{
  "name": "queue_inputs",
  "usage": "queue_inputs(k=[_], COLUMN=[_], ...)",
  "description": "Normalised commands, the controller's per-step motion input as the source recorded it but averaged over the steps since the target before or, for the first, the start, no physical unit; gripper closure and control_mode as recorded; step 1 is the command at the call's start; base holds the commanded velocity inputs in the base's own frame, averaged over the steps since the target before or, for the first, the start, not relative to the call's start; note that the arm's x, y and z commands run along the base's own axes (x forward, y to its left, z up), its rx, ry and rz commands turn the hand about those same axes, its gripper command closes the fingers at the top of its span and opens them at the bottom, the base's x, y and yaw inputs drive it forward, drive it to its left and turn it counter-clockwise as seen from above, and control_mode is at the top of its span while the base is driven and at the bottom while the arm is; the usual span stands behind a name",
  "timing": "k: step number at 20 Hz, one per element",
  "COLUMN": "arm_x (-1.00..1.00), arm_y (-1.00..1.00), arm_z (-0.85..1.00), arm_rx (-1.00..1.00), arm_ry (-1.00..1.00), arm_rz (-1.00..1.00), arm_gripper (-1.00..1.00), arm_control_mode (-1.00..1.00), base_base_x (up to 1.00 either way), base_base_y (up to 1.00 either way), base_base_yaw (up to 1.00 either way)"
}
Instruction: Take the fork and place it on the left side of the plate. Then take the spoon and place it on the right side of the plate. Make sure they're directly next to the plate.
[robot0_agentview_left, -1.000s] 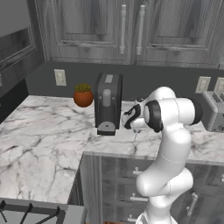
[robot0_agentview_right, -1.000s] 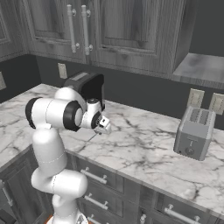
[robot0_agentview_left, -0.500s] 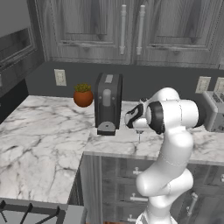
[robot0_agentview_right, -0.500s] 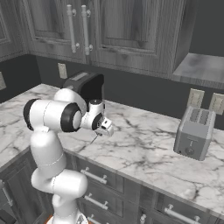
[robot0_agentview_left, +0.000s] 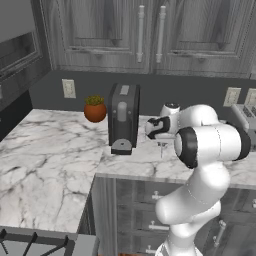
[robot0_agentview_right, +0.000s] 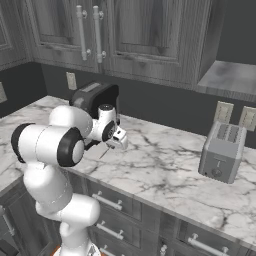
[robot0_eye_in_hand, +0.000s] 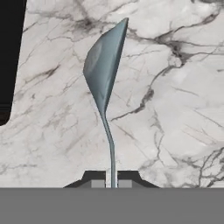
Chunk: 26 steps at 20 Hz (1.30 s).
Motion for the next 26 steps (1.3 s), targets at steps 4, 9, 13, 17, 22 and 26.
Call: queue_inputs(k=[4,9,13,17,22,26], arm_x=[-0.35,-0.44,-0.46,-0.07,0.0,0.0], arm_y=[0.09,0.01,0.03,0.0,0.0,0.0], arm_z=[0.64,0.4,0.14,0.0,0.0,0.0], arm_rx=[0.0,0.04,0.02,0.0,0.0,0.0], arm_ry=[0.0,0.0,0.0,0.0,0.0,0.0], arm_rz=[-0.01,-0.02,-0.03,0.0,0.0,0.0], arm_gripper=[1.0,1.0,1.0,1.0,1.0,1.0], arm_control_mode=[-1.0,-1.0,-1.0,-1.0,-1.0,-1.0], base_base_x=[0.0,0.0,0.0,0.0,0.0,0.0], base_base_y=[0.0,0.0,0.0,0.0,0.0,0.0], base_base_yaw=[0.0,0.0,0.0,0.0,0.0,0.0])
